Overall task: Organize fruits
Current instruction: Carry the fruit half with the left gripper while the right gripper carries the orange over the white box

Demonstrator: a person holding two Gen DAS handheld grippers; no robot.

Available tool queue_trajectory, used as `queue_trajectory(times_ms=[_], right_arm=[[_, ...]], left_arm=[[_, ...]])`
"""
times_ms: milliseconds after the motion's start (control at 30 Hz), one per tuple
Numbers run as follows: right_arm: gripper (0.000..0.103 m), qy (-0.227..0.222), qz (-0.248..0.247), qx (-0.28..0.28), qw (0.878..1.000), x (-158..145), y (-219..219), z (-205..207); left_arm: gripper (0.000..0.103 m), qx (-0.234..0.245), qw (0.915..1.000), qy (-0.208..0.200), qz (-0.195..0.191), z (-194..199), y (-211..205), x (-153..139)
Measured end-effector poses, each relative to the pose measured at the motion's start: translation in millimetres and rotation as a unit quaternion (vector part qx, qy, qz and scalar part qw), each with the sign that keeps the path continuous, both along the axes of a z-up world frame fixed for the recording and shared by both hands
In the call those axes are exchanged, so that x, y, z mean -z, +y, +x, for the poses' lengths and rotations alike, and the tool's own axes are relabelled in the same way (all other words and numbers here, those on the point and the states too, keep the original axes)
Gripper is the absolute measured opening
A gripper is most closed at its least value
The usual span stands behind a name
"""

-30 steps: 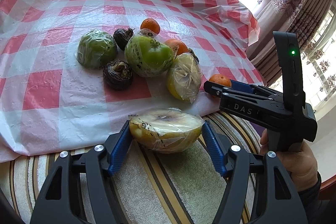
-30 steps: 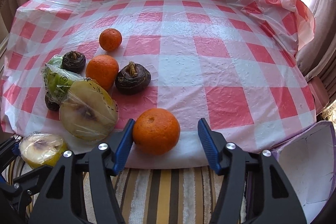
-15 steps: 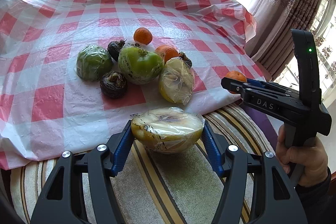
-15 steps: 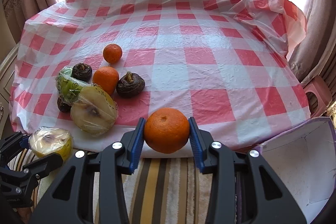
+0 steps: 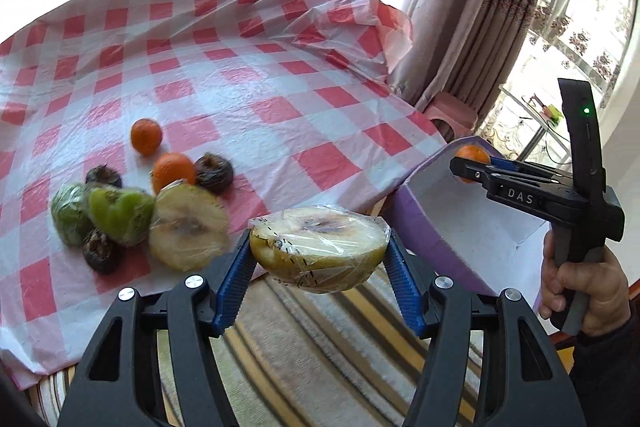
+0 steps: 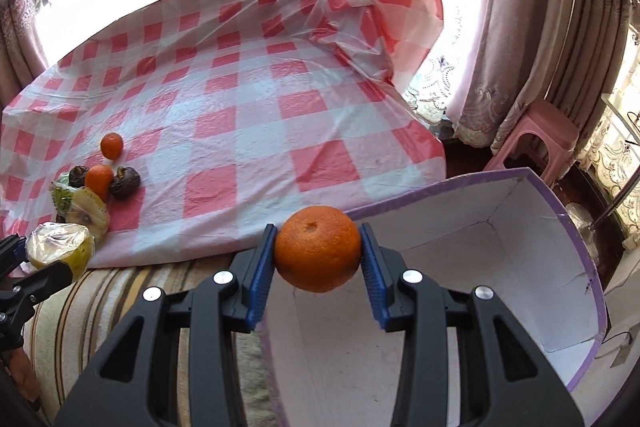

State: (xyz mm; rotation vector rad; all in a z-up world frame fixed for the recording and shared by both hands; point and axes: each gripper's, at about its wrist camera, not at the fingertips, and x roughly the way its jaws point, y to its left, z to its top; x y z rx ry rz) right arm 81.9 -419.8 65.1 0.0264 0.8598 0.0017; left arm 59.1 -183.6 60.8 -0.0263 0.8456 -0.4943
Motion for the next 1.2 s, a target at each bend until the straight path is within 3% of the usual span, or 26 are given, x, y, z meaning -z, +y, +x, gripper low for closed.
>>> queue_trajectory(times_ms=[267, 567, 933, 1200], right_arm=[[0.041, 0.024, -0.016, 0.054, 0.998, 21, -53, 0], [0.041, 0.066, -0.061, 0.089, 0.992, 47, -94, 14], [0.041, 0.144, -0.101, 0.093, 0.980, 96, -113, 51], [0.041, 0.194, -0.101, 0.079, 0.973, 126, -112, 62]], left_arm=[[0.060, 0.099, 0.9945, -0.014, 0.033, 12, -96, 0], [0.060, 0.206, 0.9730, -0.004, 0.104, 15, -196, 40], [0.061, 0.217, 0.9570, 0.053, 0.185, 38, -231, 88], [0.061, 0.221, 0.9342, 0.006, 0.280, 29, -246, 109]])
